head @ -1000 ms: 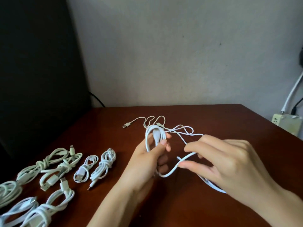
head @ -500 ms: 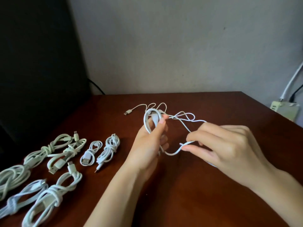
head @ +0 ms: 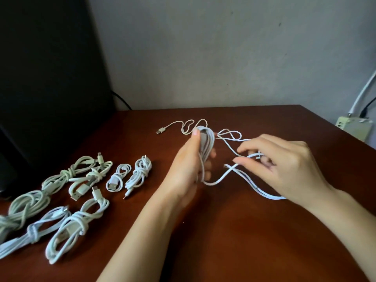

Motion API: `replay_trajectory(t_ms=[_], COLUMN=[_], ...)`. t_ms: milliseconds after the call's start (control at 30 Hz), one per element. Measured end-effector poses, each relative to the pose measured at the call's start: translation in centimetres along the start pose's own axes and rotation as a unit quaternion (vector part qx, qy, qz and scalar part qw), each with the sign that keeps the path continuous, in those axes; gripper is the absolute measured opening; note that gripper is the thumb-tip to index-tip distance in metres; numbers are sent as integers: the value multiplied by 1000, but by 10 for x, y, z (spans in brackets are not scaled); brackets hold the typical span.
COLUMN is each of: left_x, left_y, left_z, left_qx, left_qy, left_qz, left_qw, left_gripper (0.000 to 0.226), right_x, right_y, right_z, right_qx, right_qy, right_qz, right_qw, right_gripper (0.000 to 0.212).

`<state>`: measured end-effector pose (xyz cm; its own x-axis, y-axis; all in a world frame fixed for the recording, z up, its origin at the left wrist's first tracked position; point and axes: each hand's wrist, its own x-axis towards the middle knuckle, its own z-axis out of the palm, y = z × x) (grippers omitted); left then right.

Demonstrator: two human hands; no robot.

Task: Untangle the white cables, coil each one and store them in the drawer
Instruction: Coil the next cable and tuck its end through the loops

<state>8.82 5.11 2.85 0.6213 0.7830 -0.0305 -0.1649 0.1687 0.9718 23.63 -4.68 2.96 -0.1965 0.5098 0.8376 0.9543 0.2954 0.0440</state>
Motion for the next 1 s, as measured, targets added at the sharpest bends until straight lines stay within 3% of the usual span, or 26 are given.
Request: replay_trajectory(t_ms=[100,233,400,533,600,667,767,900,1000], left_x=[0,-2,-13,-21,-24,-21,-13,-11,-9], left_y=[3,-6,-6,0,-1,-2,-8,-10,-9], left_z=[-3,-1,5,8,9,8,4,4,3], left_qx=[-33,130,229,271,259,237,240,199,110], left_qy=[-7,-26,-144,-215,-256,-290,-286,-247,-190], left_qz=[7,43,44,41,63,61,38,42,50], left_qw=[999,990,962,937,929,925,927,948,974], left_gripper=[46,51,57,63,45,7,32,25,28], right_x=[-4,-3,0,-3,-5,-5,-4,-3,-3], right_y=[5,-3,-10,-4,-3,-3,-3,0,-1], right_z=[2,5,3,4,5,5,7,3,1], right_qx=[9,20,14,-9,-2,-4,-13,-20,41], right_qy=[1,19,31,38,34,43,64,75,40], right_qz=[5,-25,-31,13,42,63,83,108,160], right_qw=[1000,999,999,999,999,997,994,991,985], right_gripper=[28,23,20,34,38,36,28,20,22])
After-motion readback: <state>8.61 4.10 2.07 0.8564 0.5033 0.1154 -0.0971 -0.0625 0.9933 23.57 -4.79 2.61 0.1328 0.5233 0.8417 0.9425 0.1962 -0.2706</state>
